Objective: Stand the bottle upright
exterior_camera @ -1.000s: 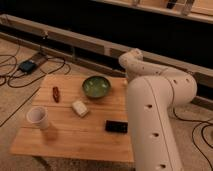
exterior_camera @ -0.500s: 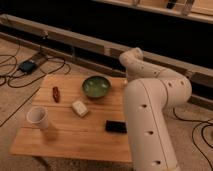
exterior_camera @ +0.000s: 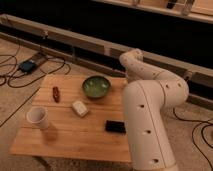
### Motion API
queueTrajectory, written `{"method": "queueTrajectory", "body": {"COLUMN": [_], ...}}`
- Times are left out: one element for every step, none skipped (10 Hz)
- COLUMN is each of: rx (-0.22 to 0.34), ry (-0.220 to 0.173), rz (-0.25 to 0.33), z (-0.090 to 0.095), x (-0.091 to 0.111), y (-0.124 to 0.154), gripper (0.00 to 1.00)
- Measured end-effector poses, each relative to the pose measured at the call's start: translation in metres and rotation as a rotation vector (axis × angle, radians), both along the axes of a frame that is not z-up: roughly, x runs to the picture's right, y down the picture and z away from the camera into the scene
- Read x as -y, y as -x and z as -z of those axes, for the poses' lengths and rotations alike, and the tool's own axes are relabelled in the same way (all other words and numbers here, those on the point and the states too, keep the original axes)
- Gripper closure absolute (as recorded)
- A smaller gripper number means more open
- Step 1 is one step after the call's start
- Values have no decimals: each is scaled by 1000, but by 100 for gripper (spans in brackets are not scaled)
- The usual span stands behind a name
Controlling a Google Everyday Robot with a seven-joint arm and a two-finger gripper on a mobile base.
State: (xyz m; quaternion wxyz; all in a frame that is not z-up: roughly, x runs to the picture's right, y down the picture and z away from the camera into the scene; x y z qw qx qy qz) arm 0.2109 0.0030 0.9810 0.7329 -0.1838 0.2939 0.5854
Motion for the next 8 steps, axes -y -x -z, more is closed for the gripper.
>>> {"method": "queueTrajectory", "body": {"rx": [1, 2, 1, 1, 2, 3, 4, 3], "ry": [8, 15, 23, 26, 28, 30, 31, 35], "rz": [-1, -3, -5, -7, -10, -12, -14, -18], "z": [-2, -3, -6, -8, -10, -12, -14, -15], "x": [-4, -7, -11, -13, -14, -14, -15, -17], "y": [0, -1, -2, -3, -4, -5, -5, -6], "gripper": [35, 35, 35, 35, 35, 35, 35, 35]}}
